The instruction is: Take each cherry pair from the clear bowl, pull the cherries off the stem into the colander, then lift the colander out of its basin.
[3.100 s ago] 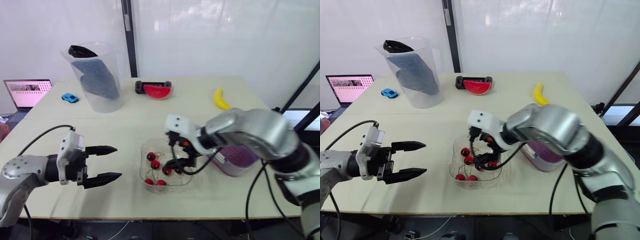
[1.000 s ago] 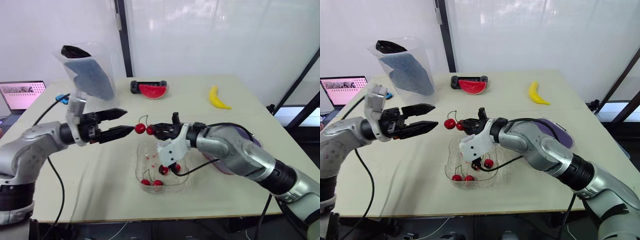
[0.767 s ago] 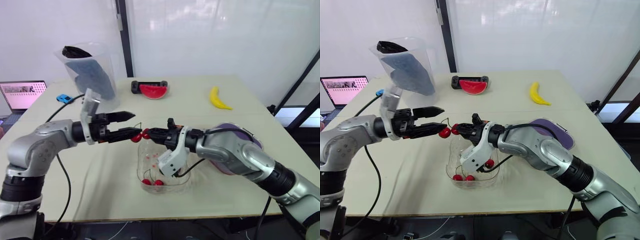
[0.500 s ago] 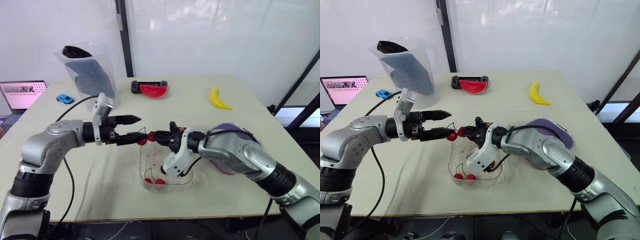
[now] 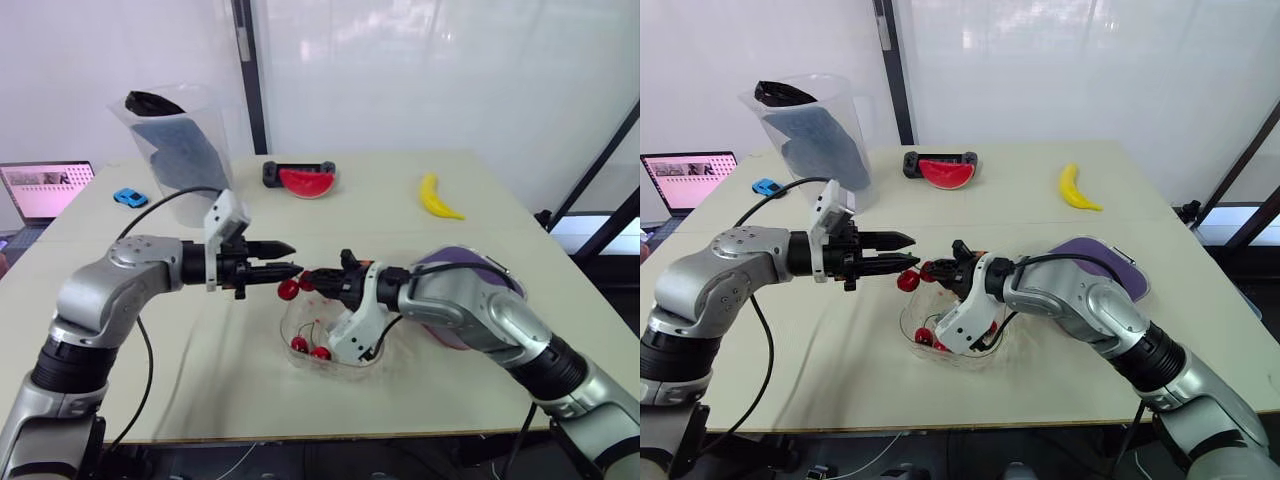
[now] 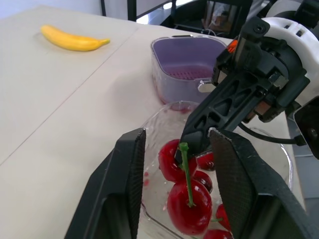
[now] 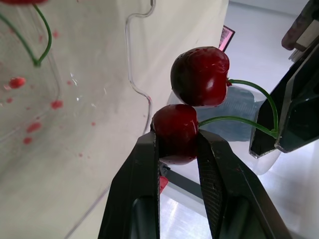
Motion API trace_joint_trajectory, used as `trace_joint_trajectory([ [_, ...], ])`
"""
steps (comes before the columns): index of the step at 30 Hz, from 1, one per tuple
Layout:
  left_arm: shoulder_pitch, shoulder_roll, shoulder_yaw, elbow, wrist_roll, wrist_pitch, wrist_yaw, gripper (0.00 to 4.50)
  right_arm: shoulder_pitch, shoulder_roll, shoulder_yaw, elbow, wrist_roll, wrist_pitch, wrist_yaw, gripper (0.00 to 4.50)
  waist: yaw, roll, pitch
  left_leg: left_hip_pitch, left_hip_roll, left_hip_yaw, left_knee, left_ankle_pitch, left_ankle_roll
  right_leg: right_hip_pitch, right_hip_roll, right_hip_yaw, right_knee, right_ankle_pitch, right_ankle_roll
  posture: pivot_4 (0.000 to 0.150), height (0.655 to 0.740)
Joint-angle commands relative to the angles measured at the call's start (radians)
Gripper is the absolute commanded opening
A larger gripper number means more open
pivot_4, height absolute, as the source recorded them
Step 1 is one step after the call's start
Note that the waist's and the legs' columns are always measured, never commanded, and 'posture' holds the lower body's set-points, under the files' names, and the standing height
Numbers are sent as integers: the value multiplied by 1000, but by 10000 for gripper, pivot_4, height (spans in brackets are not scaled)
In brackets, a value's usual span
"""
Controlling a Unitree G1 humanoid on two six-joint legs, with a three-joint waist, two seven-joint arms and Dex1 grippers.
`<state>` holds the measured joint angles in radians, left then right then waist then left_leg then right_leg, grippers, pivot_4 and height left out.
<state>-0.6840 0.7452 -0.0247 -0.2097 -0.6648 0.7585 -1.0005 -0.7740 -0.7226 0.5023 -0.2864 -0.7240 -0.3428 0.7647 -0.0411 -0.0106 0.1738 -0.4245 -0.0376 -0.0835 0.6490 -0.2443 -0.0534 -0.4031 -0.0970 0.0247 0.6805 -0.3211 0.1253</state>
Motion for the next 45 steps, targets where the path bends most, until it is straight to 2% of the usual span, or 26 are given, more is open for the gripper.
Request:
trace_joint_trajectory([
  [1, -16, 6, 17, -31, 0, -2, -5, 21138, -14, 17, -37, -24, -5, -17, 4, 6849, -1, 0, 0, 0, 0, 0, 0, 0, 0, 0, 0, 0, 0, 0, 0, 1500, 7400],
  [7, -19, -1, 9, -22, 4, 0, -7, 21138, -20, 30, -49, -17, -16, -36, 7, 6849, -1, 0, 0, 0, 0, 0, 0, 0, 0, 0, 0, 0, 0, 0, 0, 1500, 7400],
  [10, -18, -1, 6, -20, 8, -3, -10, 12817, -22, 34, -54, -13, -20, -44, 8, 6849, -1, 0, 0, 0, 0, 0, 0, 0, 0, 0, 0, 0, 0, 0, 0, 1500, 7400],
  [12, -18, -2, 3, -18, 10, -2, -12, 2517, -24, 35, -57, -12, -22, -49, 8, 6849, -1, 0, 0, 0, 0, 0, 0, 0, 0, 0, 0, 0, 0, 0, 0, 1500, 7400],
  [13, -18, -1, 0, -17, 14, -3, -14, 834, -25, 36, -58, -12, -23, -50, 8, 6849, -1, 0, 0, 0, 0, 0, 0, 0, 0, 0, 0, 0, 0, 0, 0, 1500, 7400],
  [19, -18, -8, 6, -10, 20, -2, -16, 834, -23, 39, -66, -13, -20, -48, 13, 6849, -1, 0, 0, 0, 0, 0, 0, 0, 0, 0, 0, 0, 0, 0, 0, 1500, 7400],
  [23, -25, -18, 10, -4, 18, 1, -14, 834, -9, 34, -71, -13, 44, -19, 73, 6849, 0, 0, 0, 0, 0, 0, 0, 0, 0, 0, 0, 0, 0, 0, 0, 1500, 7400],
  [27, -31, -29, 18, 5, 16, -6, -14, 0, -7, 22, -100, -30, 143, 4, 139, 24095, 0, 0, 0, 0, 0, 0, 0, 0, 0, 0, 0, 0, 0, 0, 0, 1500, 7400],
  [30, -36, -33, 18, 12, 18, -10, -19, 0, -23, 19, -124, -35, 176, 12, 158, 39313, -1, 0, 0, 0, 0, -1, 0, 0, 0, 1, 0, -1, 0, 0, 0, 1500, 7400],
  [31, -40, -34, 20, 18, 18, -12, -21, 0, -18, 24, -150, -67, 248, 96, 212, 44522, -1, 0, 0, 0, 0, -1, 0, 0, 0, 1, 0, -1, 0, 0, 0, 1500, 7400],
  [34, -52, -37, 29, 35, 15, -21, -33, 0, -13, 24, -244, -214, 558, 447, 393, 44522, -1, 0, 0, 0, 0, -1, 1, 0, 0, 1, 0, -1, 0, 0, 0, 1500, 7400],
  [36, -59, -43, 40, 45, 8, -24, -36, 0, -17, -15, -309, -267, 714, 667, 475, 44522, -1, 0, 0, 0, 1, -2, 1, 0, 0, 2, 0, -1, 0, 0, 0, 1500, 7400],
  [40, -68, -56, 61, 49, -11, -33, -50, 0, -104, 17, -489, -302, 999, 1155, 421, 44522, 2, 0, 0, 1, 0, -3, 2, -3, 5, 4, 0, -2, 0, 0, 0, 1500, 7400],
  [45, -73, -89, 99, 29, -67, -49, -73, 0, -191, 70, -677, -207, 1250, 1568, 326, 44522, 5, 0, 0, 2, 0, -4, 1, -3, 5, 4, 0, -2, 0, 0, 0, 1500, 7400],
])
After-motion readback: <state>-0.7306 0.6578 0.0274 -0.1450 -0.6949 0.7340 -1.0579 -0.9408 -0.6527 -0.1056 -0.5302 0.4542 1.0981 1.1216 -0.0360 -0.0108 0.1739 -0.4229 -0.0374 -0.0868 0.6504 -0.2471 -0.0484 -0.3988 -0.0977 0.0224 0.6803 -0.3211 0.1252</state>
